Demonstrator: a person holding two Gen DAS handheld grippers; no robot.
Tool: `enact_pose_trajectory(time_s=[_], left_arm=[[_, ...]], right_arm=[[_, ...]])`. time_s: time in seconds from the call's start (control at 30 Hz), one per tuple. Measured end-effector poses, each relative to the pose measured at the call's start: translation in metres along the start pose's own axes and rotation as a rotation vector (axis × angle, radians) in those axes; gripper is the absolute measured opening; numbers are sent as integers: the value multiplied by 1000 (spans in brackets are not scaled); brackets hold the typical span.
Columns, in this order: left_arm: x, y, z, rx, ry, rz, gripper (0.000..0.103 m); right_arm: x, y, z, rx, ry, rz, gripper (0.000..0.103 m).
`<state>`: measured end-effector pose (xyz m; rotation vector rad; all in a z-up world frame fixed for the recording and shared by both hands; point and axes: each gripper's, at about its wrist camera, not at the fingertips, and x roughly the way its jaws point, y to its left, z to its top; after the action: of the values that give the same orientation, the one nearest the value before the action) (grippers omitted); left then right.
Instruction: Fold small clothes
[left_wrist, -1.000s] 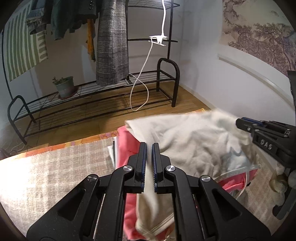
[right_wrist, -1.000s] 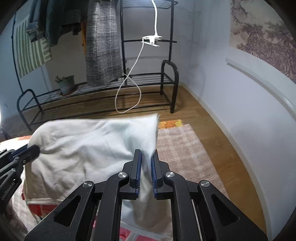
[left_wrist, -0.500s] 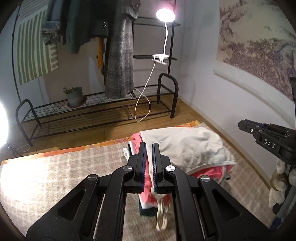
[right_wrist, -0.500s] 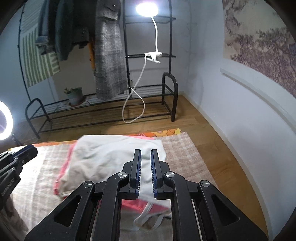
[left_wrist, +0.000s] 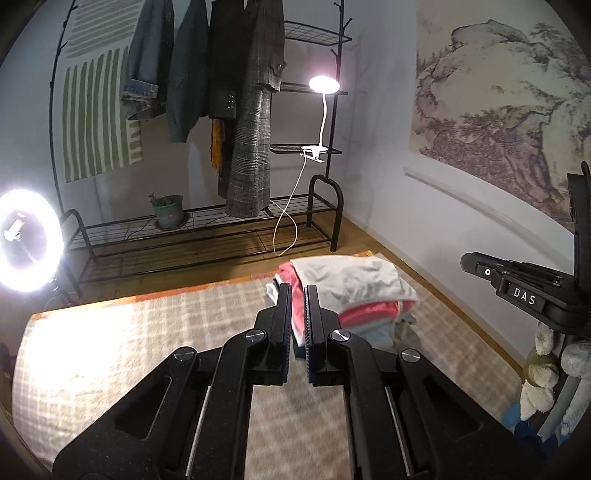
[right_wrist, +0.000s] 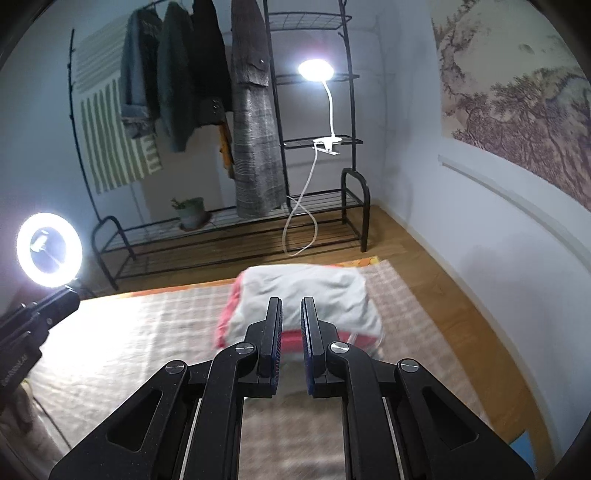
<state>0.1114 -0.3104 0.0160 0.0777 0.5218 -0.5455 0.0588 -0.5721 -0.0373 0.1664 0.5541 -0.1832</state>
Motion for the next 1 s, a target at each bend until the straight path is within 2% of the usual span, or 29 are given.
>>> enact_pose_trajectory(time_s=[0.13, 0.2, 0.27, 0.3, 0.33, 0.37, 0.43, 0.57, 0.7, 0.83, 0.93, 1.0], left_arm=[[-38, 10, -21, 8, -8, -3, 4], [-55, 13, -33, 13, -12, -5, 4], [-70, 16, -45, 20, -17, -5, 13], [-79, 18, -52, 23, -25, -3, 25], [-84, 19, -57, 27, -32, 0, 33], [-90, 21, -62, 32, -41, 6, 34], [-100, 24, -73, 47, -50, 15, 35], [-109, 29, -87, 54, -49, 19, 37], [-115, 36, -101, 41, -60, 25, 53], [-112, 41, -111, 34, -56, 34, 60], [-109, 44, -116, 39, -43, 38, 66], [-109, 46, -119, 40, -45, 48, 71]], right_arm=[[-36, 18, -20, -13, -31, -25, 9], [-51, 24, -32, 4, -35, -10, 9], [-63, 28, -43, 27, -39, -2, 10], [-69, 30, -49, 37, -44, -3, 12], [-73, 32, -56, 43, -48, -7, 21], [-76, 36, -61, 42, -53, -13, 34], [-82, 41, -70, 35, -63, -31, 37], [-90, 53, -91, 26, -71, -51, 38], [-91, 59, -104, 34, -77, -57, 40], [-86, 69, -114, 1, -74, -72, 43], [-80, 75, -121, -15, -66, -72, 53], [-79, 78, -124, -24, -71, -79, 54]])
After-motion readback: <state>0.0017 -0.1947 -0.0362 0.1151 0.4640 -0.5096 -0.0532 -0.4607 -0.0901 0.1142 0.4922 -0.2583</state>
